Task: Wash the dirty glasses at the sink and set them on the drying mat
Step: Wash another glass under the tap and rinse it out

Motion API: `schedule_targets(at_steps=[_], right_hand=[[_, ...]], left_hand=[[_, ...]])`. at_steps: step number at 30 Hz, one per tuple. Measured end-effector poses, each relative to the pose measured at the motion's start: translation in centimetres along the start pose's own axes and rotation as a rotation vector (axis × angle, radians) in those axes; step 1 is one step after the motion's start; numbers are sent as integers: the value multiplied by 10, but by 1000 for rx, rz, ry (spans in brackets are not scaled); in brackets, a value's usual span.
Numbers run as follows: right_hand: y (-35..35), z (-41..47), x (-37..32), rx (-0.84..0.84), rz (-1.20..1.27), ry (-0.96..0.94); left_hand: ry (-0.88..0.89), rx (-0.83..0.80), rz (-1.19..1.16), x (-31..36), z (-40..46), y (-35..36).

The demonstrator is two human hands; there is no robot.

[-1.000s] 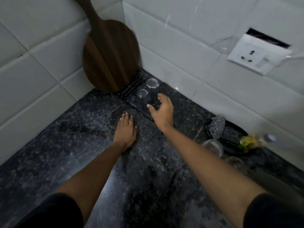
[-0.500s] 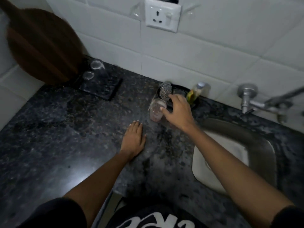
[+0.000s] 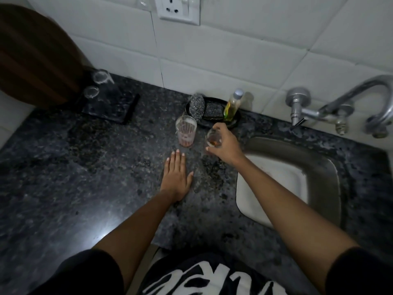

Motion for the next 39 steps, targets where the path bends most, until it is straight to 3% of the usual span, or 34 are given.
schedule_targets(at_steps=[5, 8, 11, 19, 27, 34, 39], right_hand=[[-12, -15, 8, 126, 130, -4], [-34, -34, 34, 204, 208, 32], [-71, -61, 68, 250, 239, 55], [-210, -113, 148, 414, 143, 74], [-302, -114, 166, 497, 140, 23], [-318, -103, 159, 479, 118, -18], [-309, -97, 161, 422, 137, -33]], left_hand=[[1, -5, -16, 4, 5, -10], [93, 41, -98, 29, 5, -20], [176, 98, -169, 80, 7, -29], [172, 196, -410, 244, 51, -75], [39, 210, -719, 343, 113, -124], [-126, 192, -752, 344, 160, -118], [-171, 166, -1063, 318, 193, -72]])
Point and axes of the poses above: each hand's wrist, its own z-axis towards the middle knuckle, its own y-axis out of the palm, x = y × z, the point moved 9 cm from there along z, towards the middle knuckle
